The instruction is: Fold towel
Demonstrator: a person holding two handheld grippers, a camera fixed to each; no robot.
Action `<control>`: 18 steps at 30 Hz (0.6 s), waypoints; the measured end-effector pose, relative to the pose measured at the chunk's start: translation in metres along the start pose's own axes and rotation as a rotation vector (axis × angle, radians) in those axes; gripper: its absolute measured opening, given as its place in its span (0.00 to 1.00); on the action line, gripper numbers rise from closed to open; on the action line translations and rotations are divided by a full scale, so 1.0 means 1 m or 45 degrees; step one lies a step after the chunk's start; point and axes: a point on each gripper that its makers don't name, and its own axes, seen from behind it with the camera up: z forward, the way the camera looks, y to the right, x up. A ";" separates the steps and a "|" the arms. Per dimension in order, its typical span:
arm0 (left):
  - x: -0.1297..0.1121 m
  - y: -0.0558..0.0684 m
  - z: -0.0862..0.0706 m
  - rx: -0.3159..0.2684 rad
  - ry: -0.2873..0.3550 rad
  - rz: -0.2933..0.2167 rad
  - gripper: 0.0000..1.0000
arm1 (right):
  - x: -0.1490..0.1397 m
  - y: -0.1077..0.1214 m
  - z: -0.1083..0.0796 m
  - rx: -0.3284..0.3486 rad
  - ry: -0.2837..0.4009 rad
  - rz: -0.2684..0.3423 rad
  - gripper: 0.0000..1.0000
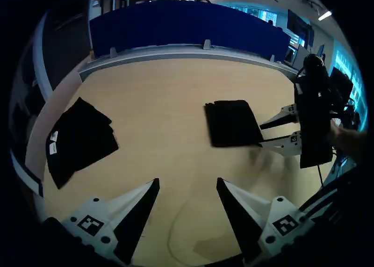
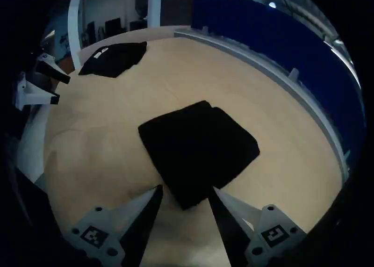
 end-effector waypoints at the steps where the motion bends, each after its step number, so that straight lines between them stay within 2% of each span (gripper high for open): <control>1: 0.000 0.001 0.000 -0.001 0.000 0.000 0.90 | -0.004 0.001 -0.001 -0.005 -0.006 0.006 0.73; 6: 0.000 0.002 0.000 -0.003 0.000 0.002 0.90 | -0.016 0.004 -0.003 -0.008 -0.025 0.036 0.72; 10: 0.002 0.004 -0.001 -0.002 0.002 0.002 0.90 | -0.020 0.003 0.000 0.000 -0.032 0.063 0.64; 18: 0.002 0.004 -0.004 0.004 0.008 -0.002 0.90 | -0.024 0.004 0.007 0.000 -0.027 0.135 0.30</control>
